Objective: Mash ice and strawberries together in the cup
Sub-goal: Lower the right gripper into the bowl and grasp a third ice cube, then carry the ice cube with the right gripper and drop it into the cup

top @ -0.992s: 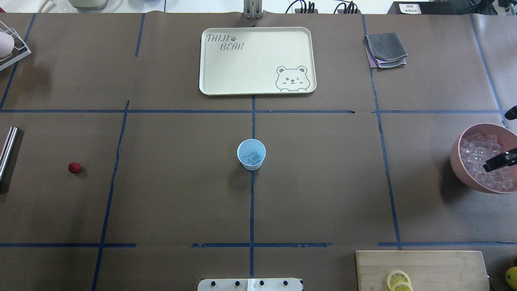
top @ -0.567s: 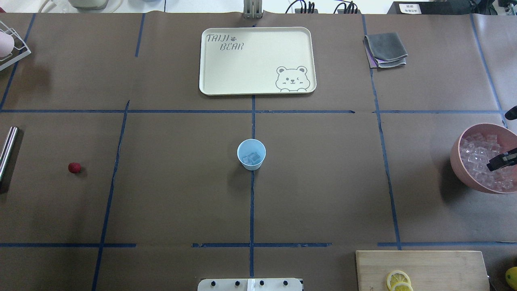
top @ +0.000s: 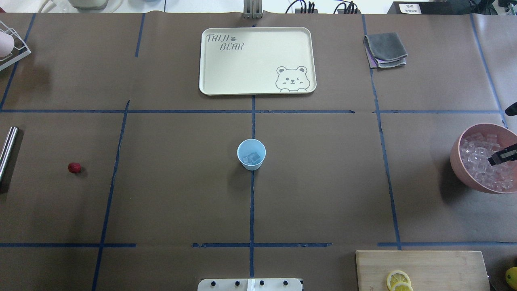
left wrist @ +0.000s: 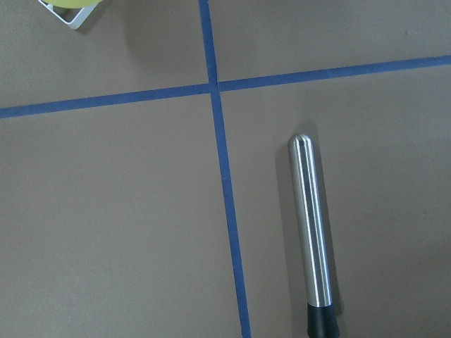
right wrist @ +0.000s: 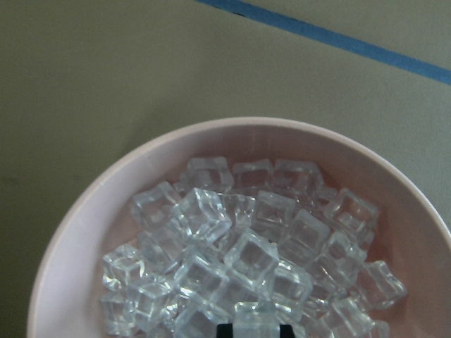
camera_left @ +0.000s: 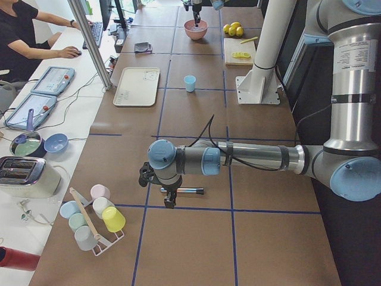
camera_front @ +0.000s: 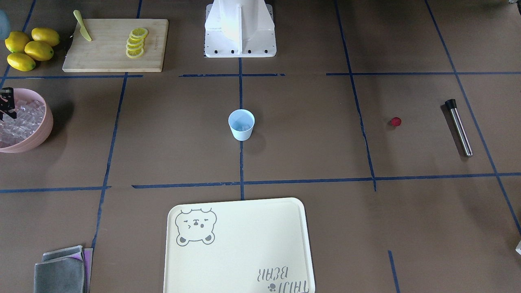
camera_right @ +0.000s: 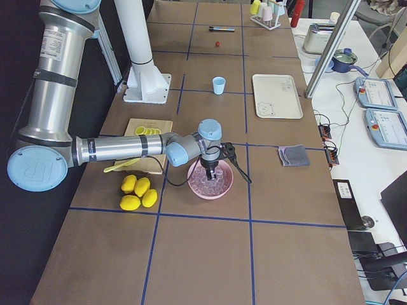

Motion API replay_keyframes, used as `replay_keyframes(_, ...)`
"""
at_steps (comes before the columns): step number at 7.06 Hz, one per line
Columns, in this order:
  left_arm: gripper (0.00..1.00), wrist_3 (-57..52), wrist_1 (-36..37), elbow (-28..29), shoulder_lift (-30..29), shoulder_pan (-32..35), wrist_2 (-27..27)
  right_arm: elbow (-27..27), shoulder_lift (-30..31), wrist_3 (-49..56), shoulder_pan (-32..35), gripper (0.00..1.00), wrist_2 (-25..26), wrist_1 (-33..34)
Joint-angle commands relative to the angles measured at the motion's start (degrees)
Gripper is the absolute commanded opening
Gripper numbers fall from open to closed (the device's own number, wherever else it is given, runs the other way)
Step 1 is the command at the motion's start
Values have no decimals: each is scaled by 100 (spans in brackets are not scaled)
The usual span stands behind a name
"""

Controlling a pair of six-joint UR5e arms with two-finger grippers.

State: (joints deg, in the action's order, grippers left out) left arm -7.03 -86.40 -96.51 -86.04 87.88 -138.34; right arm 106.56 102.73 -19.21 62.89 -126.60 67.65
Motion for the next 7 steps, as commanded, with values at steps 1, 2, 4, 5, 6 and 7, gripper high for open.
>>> replay_keyframes(1,100,0,0,0,0,-8,0,470,-295,-73,66,0,-49,-6)
replay_keyframes(2,100,0,0,9,0,-8,0,524,-567,-474,22,0,-240,3)
replay_keyframes(4,100,0,0,9,0,-8,0,550,-1776,-3136,-729,0,-550,3)
replay_keyframes(5,100,0,0,0,0,-8,0,542,-2349,-4324,-1248,0,-358,11)
replay_keyframes(6,100,0,0,0,0,-8,0,507,-2850,-5450,-1862,0,113,46)
replay_keyframes(7,100,-9,0,0,0,-8,0,324,-3299,-6592,-2329,0,405,47)
